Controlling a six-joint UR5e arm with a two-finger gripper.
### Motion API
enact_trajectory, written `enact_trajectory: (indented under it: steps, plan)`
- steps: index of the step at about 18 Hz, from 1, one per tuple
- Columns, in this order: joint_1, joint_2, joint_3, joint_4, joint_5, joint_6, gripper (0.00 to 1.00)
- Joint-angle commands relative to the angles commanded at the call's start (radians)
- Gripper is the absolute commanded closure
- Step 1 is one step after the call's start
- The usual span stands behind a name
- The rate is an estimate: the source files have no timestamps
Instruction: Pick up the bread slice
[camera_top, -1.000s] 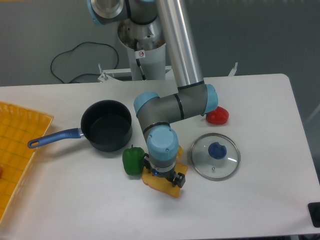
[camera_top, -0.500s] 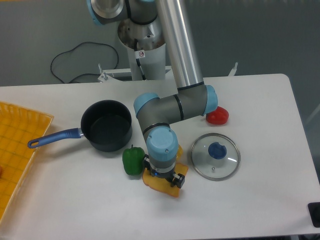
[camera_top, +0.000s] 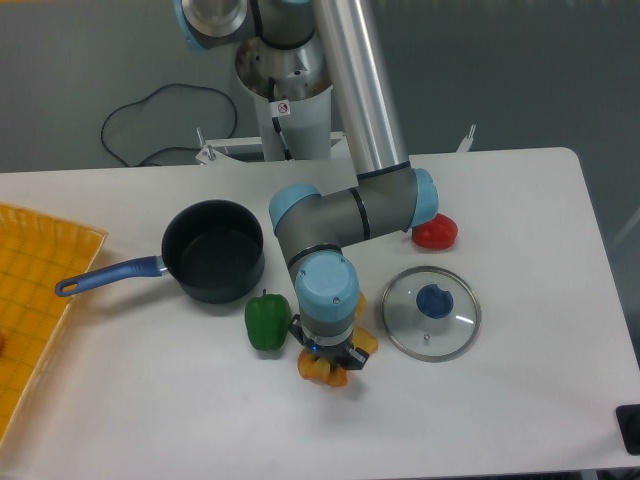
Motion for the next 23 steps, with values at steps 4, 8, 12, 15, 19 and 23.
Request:
enact_trajectory:
  steps: [4, 8, 12, 15, 19, 23]
  plan:
    - [0.018, 0.000, 0.052, -0.037, -0.006, 0.006, 1.00]
    - [0.034, 0.011, 0.068, -0.080, -0.011, 0.015, 1.00]
    - [0.034, 0.021, 0.078, -0.084, -0.012, 0.017, 1.00]
    - [0.034, 0.032, 0.098, -0.103, -0.009, 0.063, 1.00]
    - [0.035, 0.064, 0.103, -0.159, -0.002, 0.167, 1.00]
    - [0.054, 0.107, 0.104, -0.225, 0.000, 0.204, 1.00]
